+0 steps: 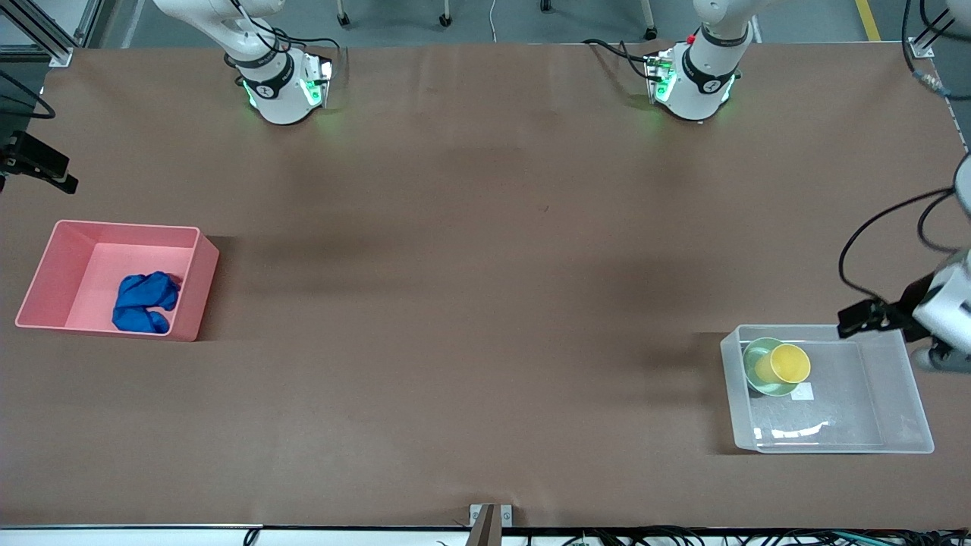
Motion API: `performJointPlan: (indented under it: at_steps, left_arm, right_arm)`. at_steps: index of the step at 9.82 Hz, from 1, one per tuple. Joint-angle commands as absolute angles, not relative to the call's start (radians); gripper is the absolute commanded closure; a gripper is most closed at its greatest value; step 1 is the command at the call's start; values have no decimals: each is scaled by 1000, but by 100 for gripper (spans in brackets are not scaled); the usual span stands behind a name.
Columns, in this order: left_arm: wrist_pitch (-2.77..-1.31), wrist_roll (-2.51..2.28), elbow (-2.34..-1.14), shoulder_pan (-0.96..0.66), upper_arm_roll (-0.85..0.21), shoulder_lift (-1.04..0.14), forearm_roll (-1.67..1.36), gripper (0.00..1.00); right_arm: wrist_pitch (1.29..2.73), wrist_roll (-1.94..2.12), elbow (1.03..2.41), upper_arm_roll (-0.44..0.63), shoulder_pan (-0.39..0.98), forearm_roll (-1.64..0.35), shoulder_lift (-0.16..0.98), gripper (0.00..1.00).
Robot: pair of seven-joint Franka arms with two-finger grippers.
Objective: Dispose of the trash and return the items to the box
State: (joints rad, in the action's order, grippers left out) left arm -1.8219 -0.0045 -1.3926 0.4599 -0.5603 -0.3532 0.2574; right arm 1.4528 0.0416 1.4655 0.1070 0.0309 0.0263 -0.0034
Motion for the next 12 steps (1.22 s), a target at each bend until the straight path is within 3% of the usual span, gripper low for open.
performJointPlan:
  at_steps: [1, 4, 5, 8, 9, 12]
  left_arm:
    - [-1754, -49, -1445, 469, -594, -244, 221, 0]
    - [-1609, -87, -1456, 454, -597, -132, 82, 0]
    - [-1574, -100, -1465, 395, -556, -105, 78, 0]
    - [-1531, -104, -1567, 120, -245, 7, 2, 0]
    - [-1535, -104, -1609, 77, -198, 40, -5, 0]
    - [-1615, -106, -1781, 64, -187, 164, 8, 0]
  right_arm:
    - [1451, 32, 1482, 109, 31, 25, -15, 0]
    - [1454, 32, 1482, 109, 31, 25, -14, 0]
    - [1456, 32, 1482, 109, 31, 23, -15, 0]
    - [1456, 32, 1482, 109, 31, 25, -15, 0]
    - [1454, 32, 1482, 109, 31, 25, -15, 0]
    - [1456, 32, 1482, 109, 31, 23, -15, 0]
